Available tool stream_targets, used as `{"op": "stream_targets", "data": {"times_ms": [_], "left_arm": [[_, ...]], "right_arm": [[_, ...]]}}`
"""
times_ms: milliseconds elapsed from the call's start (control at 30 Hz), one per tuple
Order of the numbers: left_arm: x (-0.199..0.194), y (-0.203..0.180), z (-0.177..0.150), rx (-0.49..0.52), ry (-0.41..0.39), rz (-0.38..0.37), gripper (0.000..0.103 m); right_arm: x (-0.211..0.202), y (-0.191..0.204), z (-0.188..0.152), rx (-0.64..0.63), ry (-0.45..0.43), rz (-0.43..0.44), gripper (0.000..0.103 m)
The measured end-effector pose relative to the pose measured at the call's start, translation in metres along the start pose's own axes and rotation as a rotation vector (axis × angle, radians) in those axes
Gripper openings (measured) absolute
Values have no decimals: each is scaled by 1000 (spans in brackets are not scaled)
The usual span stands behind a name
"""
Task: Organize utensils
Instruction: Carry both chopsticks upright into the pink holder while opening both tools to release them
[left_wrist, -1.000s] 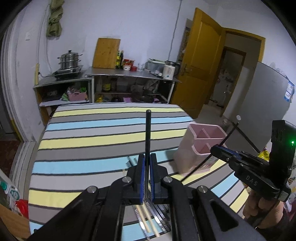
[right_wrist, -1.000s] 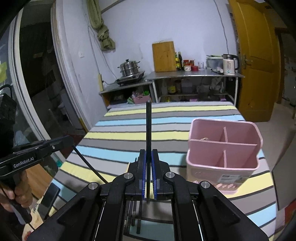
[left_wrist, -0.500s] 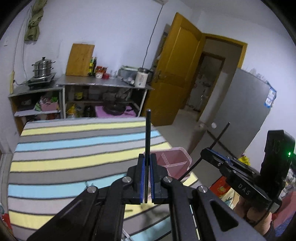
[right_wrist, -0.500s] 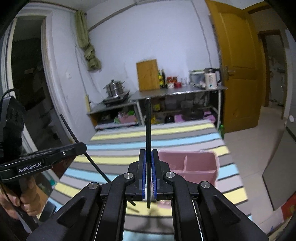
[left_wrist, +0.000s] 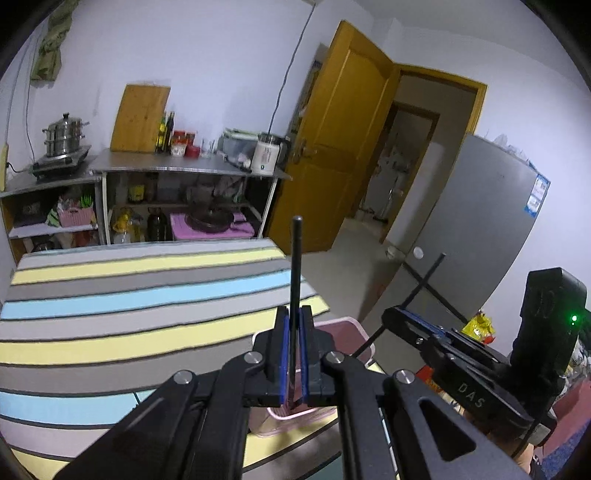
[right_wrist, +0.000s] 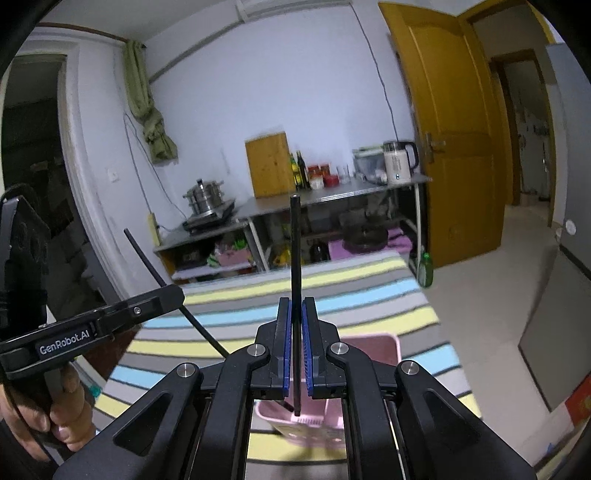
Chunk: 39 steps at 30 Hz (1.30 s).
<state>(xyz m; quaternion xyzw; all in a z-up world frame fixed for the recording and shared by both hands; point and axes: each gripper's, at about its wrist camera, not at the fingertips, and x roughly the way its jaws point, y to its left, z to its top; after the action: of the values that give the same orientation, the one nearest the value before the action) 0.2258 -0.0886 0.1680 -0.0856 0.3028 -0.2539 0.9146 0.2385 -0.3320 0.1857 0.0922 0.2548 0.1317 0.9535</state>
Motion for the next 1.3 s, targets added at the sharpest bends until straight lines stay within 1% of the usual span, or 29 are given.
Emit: {"op": "stream_targets", "data": {"times_ms": [233, 300, 467, 600, 700, 800, 900, 1100, 1300], "left_arm": [[23, 11, -22, -11, 60, 10, 6], [26, 13, -26, -14, 68, 6, 6], [25, 13, -29, -7, 63, 7, 7], [14, 14, -29, -7, 42, 7, 8], [1, 15, -29, -4, 20, 14, 13], [-15, 17, -32, -9, -5, 23, 14], [-31, 19, -39, -5, -24, 47, 15], [-63, 27, -62, -6, -53, 90, 15], [-82, 42, -86, -20, -62, 150, 15]], "right_arm": [[41, -14, -31, 21, 110, -22, 6], [48, -17, -35, 26, 127, -24, 6], [50, -22, -36, 41, 132, -33, 6], [43, -21, -35, 38, 110, -48, 13], [32, -20, -33, 38, 83, -56, 14], [18, -19, -32, 40, 59, -59, 16], [5, -16, -33, 40, 35, -57, 25], [-21, -2, -43, 30, 7, -18, 25], [-31, 24, -61, -20, 24, 20, 25]]}}
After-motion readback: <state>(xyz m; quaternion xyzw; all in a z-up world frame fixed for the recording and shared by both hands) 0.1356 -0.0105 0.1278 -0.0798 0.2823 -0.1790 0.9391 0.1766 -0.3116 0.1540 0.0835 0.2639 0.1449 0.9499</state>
